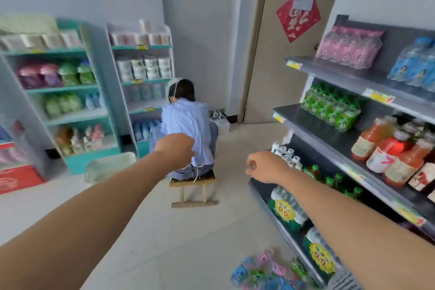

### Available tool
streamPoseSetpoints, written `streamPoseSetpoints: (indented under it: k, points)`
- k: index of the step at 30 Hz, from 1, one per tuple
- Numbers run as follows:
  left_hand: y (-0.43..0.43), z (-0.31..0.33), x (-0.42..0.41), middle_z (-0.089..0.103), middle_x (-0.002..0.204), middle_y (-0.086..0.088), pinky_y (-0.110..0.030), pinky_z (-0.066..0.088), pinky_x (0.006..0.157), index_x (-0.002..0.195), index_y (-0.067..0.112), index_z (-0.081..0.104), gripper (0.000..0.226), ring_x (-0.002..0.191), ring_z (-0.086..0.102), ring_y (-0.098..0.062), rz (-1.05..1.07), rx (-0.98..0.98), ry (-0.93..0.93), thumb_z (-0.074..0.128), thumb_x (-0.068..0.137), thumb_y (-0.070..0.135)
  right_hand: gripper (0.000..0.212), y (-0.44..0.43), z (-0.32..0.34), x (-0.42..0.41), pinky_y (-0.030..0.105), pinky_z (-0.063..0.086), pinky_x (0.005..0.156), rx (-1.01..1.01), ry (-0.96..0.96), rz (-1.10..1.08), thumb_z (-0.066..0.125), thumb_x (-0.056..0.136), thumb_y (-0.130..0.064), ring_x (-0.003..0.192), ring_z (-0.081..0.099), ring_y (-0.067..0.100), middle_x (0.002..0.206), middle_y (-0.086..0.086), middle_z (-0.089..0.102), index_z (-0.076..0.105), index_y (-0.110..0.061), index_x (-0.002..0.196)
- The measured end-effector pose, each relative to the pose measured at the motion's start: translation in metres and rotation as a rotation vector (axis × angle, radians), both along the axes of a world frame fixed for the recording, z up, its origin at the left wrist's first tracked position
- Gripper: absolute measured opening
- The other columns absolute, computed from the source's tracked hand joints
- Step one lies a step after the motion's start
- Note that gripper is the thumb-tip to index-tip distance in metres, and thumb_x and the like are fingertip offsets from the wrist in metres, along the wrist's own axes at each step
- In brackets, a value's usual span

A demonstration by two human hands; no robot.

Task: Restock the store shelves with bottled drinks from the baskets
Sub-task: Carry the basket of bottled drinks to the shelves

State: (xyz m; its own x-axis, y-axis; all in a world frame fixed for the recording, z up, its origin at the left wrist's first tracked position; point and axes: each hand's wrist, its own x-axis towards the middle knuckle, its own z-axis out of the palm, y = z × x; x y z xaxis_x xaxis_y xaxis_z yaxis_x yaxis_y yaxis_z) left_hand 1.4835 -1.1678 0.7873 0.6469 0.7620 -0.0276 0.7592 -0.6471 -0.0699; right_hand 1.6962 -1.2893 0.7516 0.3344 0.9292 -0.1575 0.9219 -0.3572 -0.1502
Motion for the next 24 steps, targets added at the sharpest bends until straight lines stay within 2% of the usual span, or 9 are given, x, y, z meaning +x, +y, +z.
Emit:
streamPoseSetpoints:
  k: [4, 6, 9, 13, 18, 21, 24]
  points:
    - [0.014, 0.003, -0.126, 0.059, 0.121, -0.007, -0.038, 0.048, 0.090, 0.116, 0.016, 0.060, 0.032, 0.113, 0.057, -0.029, 0.325, 0.018, -0.018, 0.047, 0.096, 0.037, 0.023, 0.077, 0.015, -0.109, 0.029, 0.043, 0.080, 0.031, 0.023, 0.290, 0.056, 0.091, -0.032, 0.104, 0.057, 0.023, 0.114, 0.001, 0.063, 0.063, -0.017, 0.107]
    - [0.016, 0.004, -0.134, 0.059, 0.123, -0.007, -0.039, 0.047, 0.094, 0.119, 0.017, 0.060, 0.033, 0.115, 0.056, -0.028, 0.330, 0.013, -0.047, 0.048, 0.096, 0.037, 0.020, 0.085, 0.016, -0.116, 0.033, 0.048, 0.084, 0.017, 0.024, 0.302, 0.056, 0.090, -0.034, 0.103, 0.057, 0.024, 0.114, 0.001, 0.063, 0.062, -0.020, 0.103]
    - [0.010, 0.007, -0.149, 0.061, 0.121, -0.006, -0.039, 0.051, 0.087, 0.120, 0.017, 0.060, 0.034, 0.111, 0.059, -0.028, 0.353, 0.019, -0.026, 0.048, 0.096, 0.038, 0.022, 0.099, 0.014, -0.132, 0.033, 0.047, 0.084, 0.036, -0.013, 0.339, 0.055, 0.091, -0.037, 0.103, 0.057, 0.023, 0.113, 0.000, 0.063, 0.062, -0.022, 0.106]
    - [0.020, 0.008, -0.246, 0.064, 0.112, -0.002, -0.035, 0.053, 0.076, 0.117, 0.018, 0.061, 0.033, 0.099, 0.062, -0.024, 0.536, 0.042, -0.025, 0.049, 0.095, 0.041, 0.023, 0.146, 0.026, -0.230, 0.032, 0.046, 0.083, 0.076, 0.016, 0.565, 0.055, 0.091, -0.033, 0.103, 0.056, 0.023, 0.114, 0.002, 0.062, 0.062, -0.020, 0.109]
    - [0.043, 0.014, -0.350, 0.064, 0.108, 0.000, -0.029, 0.049, 0.068, 0.114, 0.021, 0.063, 0.027, 0.096, 0.063, -0.021, 0.693, 0.061, -0.033, 0.052, 0.094, 0.035, 0.026, 0.203, 0.036, -0.347, 0.032, 0.045, 0.082, 0.129, 0.011, 0.719, 0.056, 0.089, -0.037, 0.105, 0.059, 0.026, 0.116, 0.003, 0.064, 0.062, -0.024, 0.110]
    - [0.062, 0.017, -0.413, 0.064, 0.117, -0.002, -0.031, 0.053, 0.076, 0.122, 0.019, 0.060, 0.032, 0.103, 0.063, -0.021, 0.747, 0.106, -0.031, 0.052, 0.095, 0.034, 0.029, 0.234, 0.044, -0.417, 0.035, 0.047, 0.087, 0.140, 0.020, 0.784, 0.057, 0.090, -0.039, 0.106, 0.058, 0.027, 0.119, 0.005, 0.062, 0.060, -0.023, 0.114]
    - [0.075, 0.023, -0.471, 0.064, 0.116, 0.000, -0.030, 0.051, 0.077, 0.119, 0.020, 0.062, 0.034, 0.105, 0.061, -0.020, 0.811, 0.114, -0.032, 0.051, 0.095, 0.041, 0.027, 0.260, 0.053, -0.481, 0.034, 0.045, 0.083, 0.158, 0.010, 0.852, 0.057, 0.091, -0.039, 0.105, 0.058, 0.025, 0.112, 0.002, 0.064, 0.060, -0.021, 0.111]
